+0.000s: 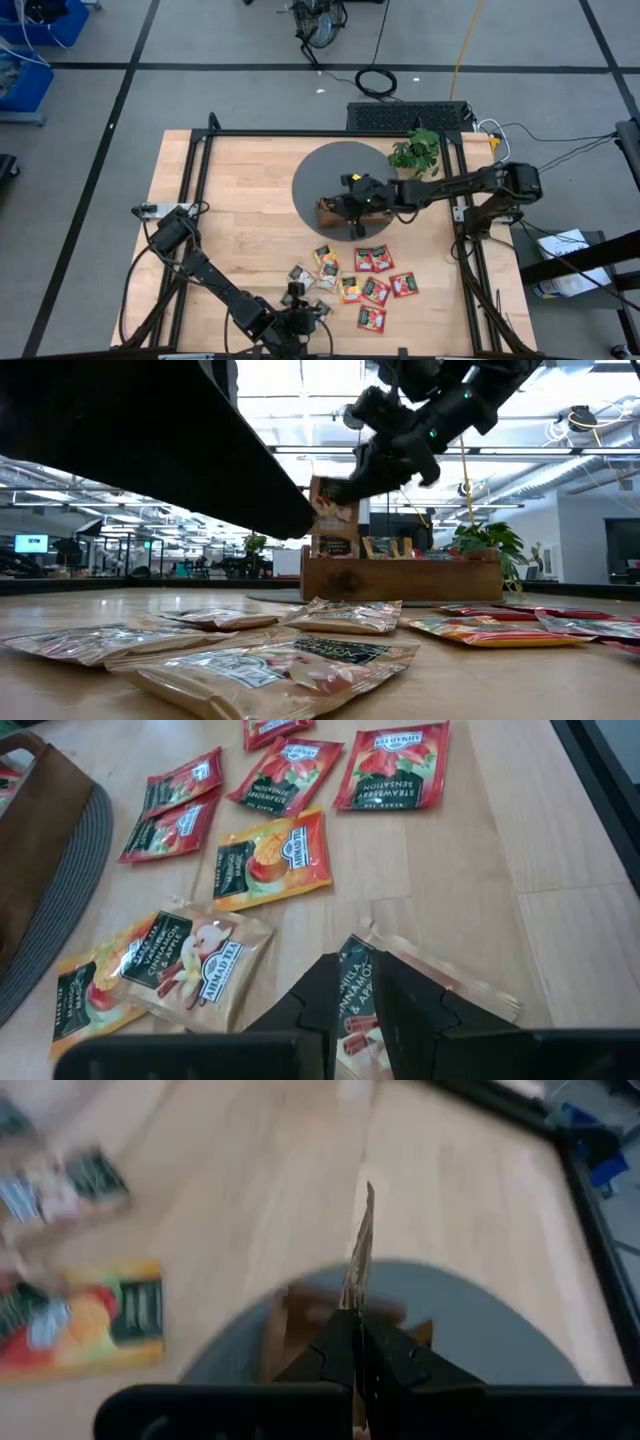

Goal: Pick & Place Tea
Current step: Put the brown tea bag into the left section of the wooden organizer

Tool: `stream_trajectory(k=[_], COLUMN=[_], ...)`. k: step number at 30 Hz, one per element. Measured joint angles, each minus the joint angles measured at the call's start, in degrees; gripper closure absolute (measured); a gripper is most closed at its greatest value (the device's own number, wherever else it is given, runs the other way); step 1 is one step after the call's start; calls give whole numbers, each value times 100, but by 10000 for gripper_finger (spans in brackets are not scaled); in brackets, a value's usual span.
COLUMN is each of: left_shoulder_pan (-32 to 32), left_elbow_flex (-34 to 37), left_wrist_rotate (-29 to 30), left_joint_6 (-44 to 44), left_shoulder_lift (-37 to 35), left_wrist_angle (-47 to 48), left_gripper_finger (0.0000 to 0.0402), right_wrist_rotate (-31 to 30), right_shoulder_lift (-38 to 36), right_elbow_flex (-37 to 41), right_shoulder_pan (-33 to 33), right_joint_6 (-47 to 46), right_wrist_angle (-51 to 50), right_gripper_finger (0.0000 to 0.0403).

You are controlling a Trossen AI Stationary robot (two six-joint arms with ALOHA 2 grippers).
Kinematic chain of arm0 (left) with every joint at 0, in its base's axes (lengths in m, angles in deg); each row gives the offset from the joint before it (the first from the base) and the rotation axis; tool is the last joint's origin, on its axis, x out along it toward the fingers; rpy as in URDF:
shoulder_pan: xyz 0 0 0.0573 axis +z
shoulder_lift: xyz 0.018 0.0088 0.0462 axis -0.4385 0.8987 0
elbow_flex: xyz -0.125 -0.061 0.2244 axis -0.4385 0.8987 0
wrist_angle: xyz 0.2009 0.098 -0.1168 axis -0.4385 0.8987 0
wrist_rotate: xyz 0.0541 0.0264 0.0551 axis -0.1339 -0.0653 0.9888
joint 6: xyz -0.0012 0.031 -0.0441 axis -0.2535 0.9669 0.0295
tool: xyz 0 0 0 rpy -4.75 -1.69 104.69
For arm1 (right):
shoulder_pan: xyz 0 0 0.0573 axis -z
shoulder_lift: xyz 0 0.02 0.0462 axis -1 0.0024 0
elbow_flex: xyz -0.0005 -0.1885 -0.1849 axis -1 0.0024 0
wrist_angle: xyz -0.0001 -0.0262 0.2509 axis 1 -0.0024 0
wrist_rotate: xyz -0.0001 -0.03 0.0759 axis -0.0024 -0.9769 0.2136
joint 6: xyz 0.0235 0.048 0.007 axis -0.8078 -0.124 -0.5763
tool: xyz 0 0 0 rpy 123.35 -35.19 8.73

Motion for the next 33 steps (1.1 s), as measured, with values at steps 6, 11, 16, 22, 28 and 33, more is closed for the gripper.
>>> stream_trajectory(k=[6,11,16,22,28,33], left_shoulder_pan=[0,-22,-33,-33,-33,-33], left_elbow_flex=[-1,-2,-2,-2,-2,-2], left_wrist_rotate=[0,0,-2,-2,-2,0], left_joint_6=[-138,-187,-245,-248,-248,-248], left_shoulder_lift=[-2,-2,-2,-2,-2,-2], left_wrist_angle=[31,10,63,77,51,44], left_gripper_finger=[332,332,332,332,332,332], right_wrist_rotate=[-21,-310,-469,-430,-422,-428], right_shoulder_lift=[427,758,718,681,679,679], right_elbow_flex=[10,15,12,10,10,10], right_shoulder_pan=[27,27,30,32,108,226], right_joint_6=[454,647,657,552,255,165], right_wrist_angle=[202,309,305,256,206,120], right_gripper_finger=[403,403,403,403,402,372])
